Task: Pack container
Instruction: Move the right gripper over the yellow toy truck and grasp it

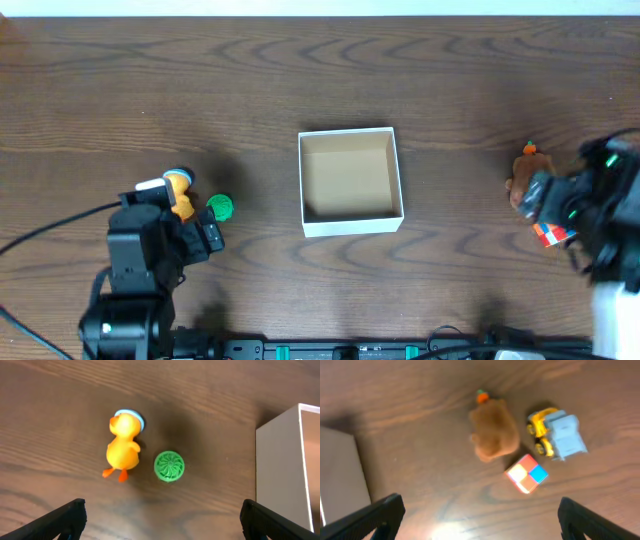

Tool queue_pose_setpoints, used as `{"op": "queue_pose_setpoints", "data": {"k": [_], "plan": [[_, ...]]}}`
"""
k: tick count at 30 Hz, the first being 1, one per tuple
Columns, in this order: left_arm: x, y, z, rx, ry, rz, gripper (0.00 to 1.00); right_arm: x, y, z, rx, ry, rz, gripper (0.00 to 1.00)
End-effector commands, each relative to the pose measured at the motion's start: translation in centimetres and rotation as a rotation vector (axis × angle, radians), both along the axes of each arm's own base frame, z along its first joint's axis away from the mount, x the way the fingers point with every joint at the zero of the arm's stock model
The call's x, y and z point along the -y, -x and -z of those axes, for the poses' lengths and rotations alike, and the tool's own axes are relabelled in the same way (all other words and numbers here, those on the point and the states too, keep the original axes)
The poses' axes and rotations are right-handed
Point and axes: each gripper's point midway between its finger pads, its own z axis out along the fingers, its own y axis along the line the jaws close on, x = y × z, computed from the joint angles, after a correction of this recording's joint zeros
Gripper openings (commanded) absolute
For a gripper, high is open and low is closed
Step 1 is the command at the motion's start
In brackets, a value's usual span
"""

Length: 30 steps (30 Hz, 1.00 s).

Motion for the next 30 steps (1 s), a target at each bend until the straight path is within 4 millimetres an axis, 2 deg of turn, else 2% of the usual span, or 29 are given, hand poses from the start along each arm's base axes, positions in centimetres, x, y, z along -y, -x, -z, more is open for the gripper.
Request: {"op": "queue_pose_setpoints", "data": {"k": [1,4,7,9,12,14,17,20,30], "plan": [[-0.2,-0.1,-0.5,-0.016,0.011,-0.028,0.98,2.3,-1.3,-2.9,-0.005,0.004,0.018,0.99],[-0.2,0.1,-0.2,-0.031,0.011,-0.028,0.98,3.9,-2.6,-4.2,-0.001,0.070,-0.081,0.99],[-0.2,0.2,-0.1,-0.039,0.011,-0.028,0.98,6.2,-4.0,-3.9,-0.018,0.134,-0.124,0.99],[-0.2,0.2,-0.1,-0.038,0.011,-0.028,0.98,7.4,-5.4,-2.9,-0.031,0.167,-0.192,0.99],[-0.2,0.2,-0.1,-0.039,0.011,-0.028,0.98,6.7,-7.8,-0.6,-0.041,0.159,-0.425,0.99],[-0.2,0.2,0.0,-0.039,0.011,-0.028,0.98,7.7,-8.8,1.2,-0.080,0.159,-0.432,0.99],[-0.2,0.2,0.0,-0.040,0.011,-0.028,0.98,10.1,-8.6,4.2,-0.212,0.181,-0.372,0.99],[-0.2,0.2,0.0,-0.040,0.011,-0.028,0.98,11.5,-8.1,6.5,-0.288,0.159,-0.345,0.99],[-0.2,0.2,0.0,-0.040,0.011,-0.028,0.98,15.0,-7.5,11.0,-0.339,0.061,-0.274,0.99]]}}
